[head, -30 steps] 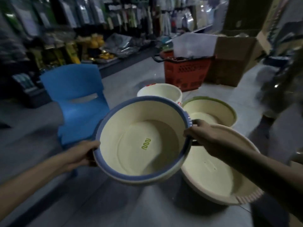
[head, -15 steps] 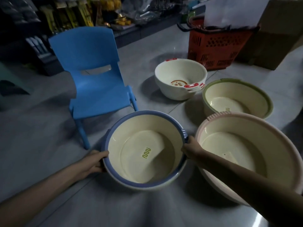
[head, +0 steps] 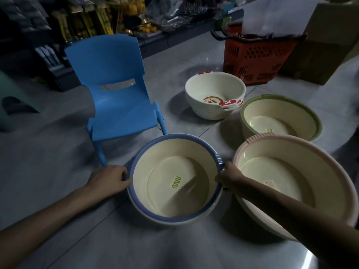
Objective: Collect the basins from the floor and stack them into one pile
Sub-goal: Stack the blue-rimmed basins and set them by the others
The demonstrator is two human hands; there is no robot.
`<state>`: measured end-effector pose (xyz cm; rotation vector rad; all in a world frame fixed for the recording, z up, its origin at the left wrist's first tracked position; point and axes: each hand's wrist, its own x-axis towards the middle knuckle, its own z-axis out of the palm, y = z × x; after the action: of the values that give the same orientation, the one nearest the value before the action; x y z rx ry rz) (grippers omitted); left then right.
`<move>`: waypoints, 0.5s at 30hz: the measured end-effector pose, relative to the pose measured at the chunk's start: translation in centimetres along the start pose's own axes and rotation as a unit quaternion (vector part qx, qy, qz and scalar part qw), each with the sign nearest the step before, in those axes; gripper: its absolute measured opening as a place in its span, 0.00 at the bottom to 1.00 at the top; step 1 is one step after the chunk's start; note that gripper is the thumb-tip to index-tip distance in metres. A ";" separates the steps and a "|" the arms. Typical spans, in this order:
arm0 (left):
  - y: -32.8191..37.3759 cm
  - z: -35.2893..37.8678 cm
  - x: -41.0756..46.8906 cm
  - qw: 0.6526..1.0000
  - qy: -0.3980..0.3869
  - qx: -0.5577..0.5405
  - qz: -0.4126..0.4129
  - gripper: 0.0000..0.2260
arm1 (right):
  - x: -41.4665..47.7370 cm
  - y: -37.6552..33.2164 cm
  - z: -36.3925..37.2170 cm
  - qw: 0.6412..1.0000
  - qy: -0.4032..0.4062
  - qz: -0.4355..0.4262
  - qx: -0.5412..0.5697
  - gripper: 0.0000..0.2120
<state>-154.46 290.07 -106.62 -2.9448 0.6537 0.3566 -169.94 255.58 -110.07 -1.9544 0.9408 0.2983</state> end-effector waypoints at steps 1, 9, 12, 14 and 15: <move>0.6 -0.7 -0.2 1.000 0.014 0.010 0.021 0.15 | -0.3 0.0 -0.2 1.000 0.000 -0.008 -0.012 0.16; 8.1 -3.6 -0.1 0.986 0.051 -0.013 0.159 0.24 | -4.6 -0.1 -2.7 0.988 0.040 -0.127 -0.077 0.20; 12.7 -5.4 -0.7 0.971 0.067 -0.020 0.229 0.26 | -7.7 0.6 -4.8 0.973 0.056 -0.169 -0.143 0.23; 16.1 -6.7 -1.1 0.955 0.091 -0.017 0.282 0.25 | -9.7 2.3 -6.5 0.953 0.075 -0.185 -0.229 0.31; 18.0 -7.3 -1.4 0.946 0.103 -0.014 0.308 0.25 | -10.9 3.5 -7.5 0.939 0.091 -0.189 -0.271 0.36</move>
<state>-161.90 273.25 -100.11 -2.7485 1.6101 0.0975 -181.01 253.83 -102.23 -2.6585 0.6074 0.1630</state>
